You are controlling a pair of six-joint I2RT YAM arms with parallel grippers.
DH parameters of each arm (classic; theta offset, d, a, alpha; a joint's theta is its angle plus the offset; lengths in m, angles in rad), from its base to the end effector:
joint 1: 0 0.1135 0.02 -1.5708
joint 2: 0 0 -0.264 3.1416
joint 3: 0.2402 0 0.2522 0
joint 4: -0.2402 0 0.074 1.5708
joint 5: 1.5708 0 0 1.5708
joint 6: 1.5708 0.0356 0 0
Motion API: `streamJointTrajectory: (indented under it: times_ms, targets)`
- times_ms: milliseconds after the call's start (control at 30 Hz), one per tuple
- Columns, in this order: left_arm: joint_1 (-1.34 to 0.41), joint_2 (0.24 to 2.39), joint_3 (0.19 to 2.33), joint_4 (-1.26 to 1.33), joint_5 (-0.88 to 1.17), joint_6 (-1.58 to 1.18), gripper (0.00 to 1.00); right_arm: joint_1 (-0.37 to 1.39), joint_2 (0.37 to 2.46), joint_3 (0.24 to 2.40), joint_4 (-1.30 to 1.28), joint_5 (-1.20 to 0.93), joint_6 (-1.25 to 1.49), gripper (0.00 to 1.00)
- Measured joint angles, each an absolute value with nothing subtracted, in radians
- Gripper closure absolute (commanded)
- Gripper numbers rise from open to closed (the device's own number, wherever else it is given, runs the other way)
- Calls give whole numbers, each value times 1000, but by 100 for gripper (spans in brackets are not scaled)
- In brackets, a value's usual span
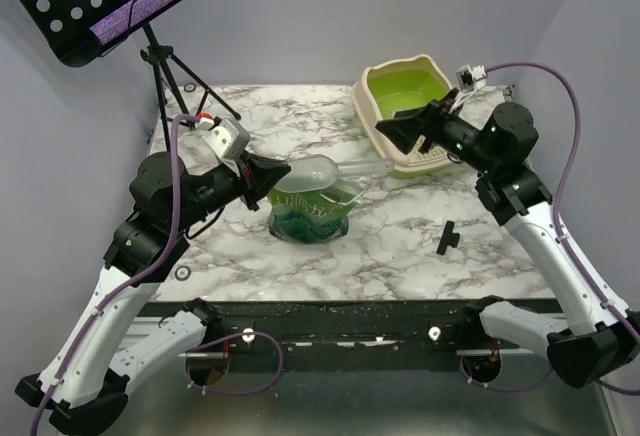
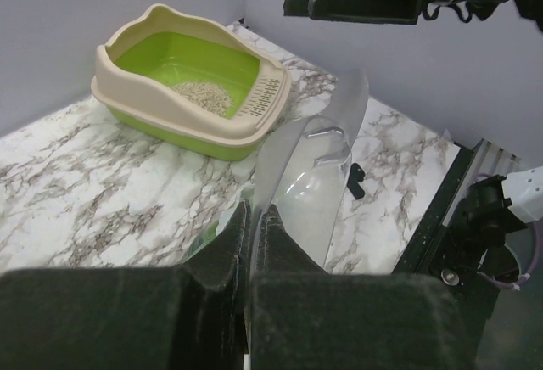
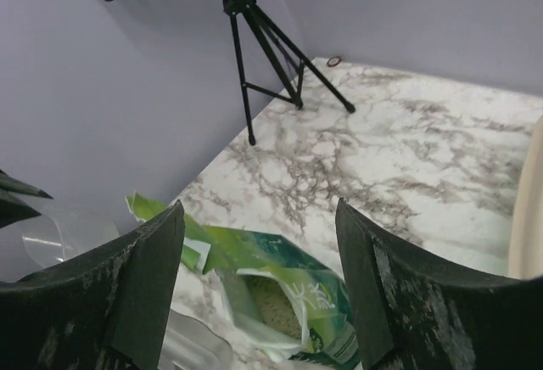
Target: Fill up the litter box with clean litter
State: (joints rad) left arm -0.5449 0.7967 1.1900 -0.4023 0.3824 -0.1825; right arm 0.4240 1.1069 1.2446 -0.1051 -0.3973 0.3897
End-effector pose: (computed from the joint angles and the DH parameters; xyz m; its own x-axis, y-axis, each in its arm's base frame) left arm 0.1177 -0.0869 0.4506 -0.1528 -0.1043 -0.9827 0.7853 0.5909 -0.1848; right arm 0.2159 0.1125 0.4461 -0.2506 0.2713 -0.9293 -0.6883 0.6252 0.3680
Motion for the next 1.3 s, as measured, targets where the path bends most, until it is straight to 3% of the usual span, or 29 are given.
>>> streamJointTrajectory:
  times_ms: [267,433,567,800,1067,1300]
  targets:
    - [-545,788,1142,-363,406,-189,100,216,1097,811,545,-810,854,23]
    - [-545,782,1111,-339,417,-189,100,216,1194,714,981,-950,1156,24]
    - [-545,778,1092,-318,424,-196,100,216,1246,711,1172,-1007,1322,25]
    - [-545,772,1080,-284,428,-210,100,217,1278,710,1278,-1048,1443,26]
    - [-545,801,1080,-225,458,-235,100,261,1269,712,1280,-1068,1390,29]
    - [-545,825,1061,-206,465,-249,100,276,1222,745,1198,-1078,1293,40]
